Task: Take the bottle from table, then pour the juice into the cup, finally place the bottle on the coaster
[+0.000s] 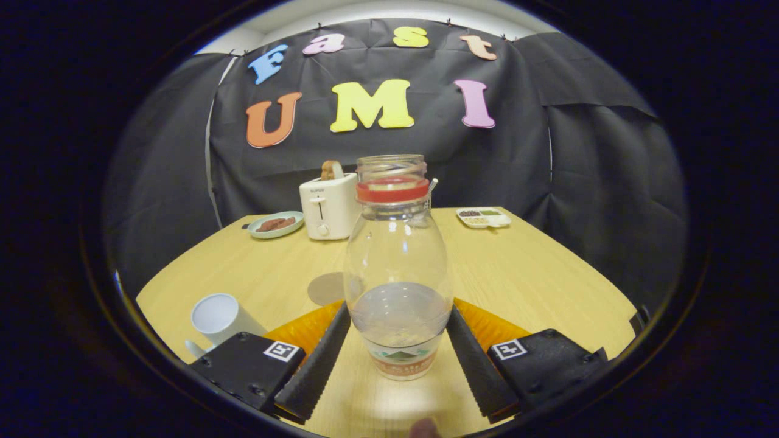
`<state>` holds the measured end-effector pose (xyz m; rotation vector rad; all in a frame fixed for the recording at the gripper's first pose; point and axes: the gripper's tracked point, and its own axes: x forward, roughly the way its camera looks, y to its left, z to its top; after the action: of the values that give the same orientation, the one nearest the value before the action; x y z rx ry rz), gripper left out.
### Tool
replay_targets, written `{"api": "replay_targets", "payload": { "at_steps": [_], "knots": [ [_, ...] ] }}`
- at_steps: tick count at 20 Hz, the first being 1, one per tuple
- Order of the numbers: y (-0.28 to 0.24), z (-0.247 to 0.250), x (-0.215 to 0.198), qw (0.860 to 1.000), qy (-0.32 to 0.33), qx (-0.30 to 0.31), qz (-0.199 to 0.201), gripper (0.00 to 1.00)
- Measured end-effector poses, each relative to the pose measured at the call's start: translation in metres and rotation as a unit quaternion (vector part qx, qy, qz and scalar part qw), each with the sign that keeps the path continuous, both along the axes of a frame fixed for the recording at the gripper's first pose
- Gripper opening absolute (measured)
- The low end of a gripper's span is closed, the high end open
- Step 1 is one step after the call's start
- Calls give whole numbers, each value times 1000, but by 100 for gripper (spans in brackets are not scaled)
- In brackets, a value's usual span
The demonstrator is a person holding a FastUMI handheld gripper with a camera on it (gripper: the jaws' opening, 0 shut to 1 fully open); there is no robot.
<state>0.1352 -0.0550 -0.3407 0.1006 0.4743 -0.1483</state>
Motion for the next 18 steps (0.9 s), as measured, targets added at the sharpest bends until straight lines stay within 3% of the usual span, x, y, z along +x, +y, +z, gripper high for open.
{"api": "replay_targets", "payload": {
  "at_steps": [5, 9, 14, 18],
  "knots": [
    [-1, 3, 0, 1000, -3, 4, -9, 84],
    [7, 13, 0, 1000, -4, -6, -1, 79],
    [24, 37, 2, 995, -13, -93, 38, 75],
    [26, 54, 9, 980, -15, -190, 56, 74]
  ]
}}
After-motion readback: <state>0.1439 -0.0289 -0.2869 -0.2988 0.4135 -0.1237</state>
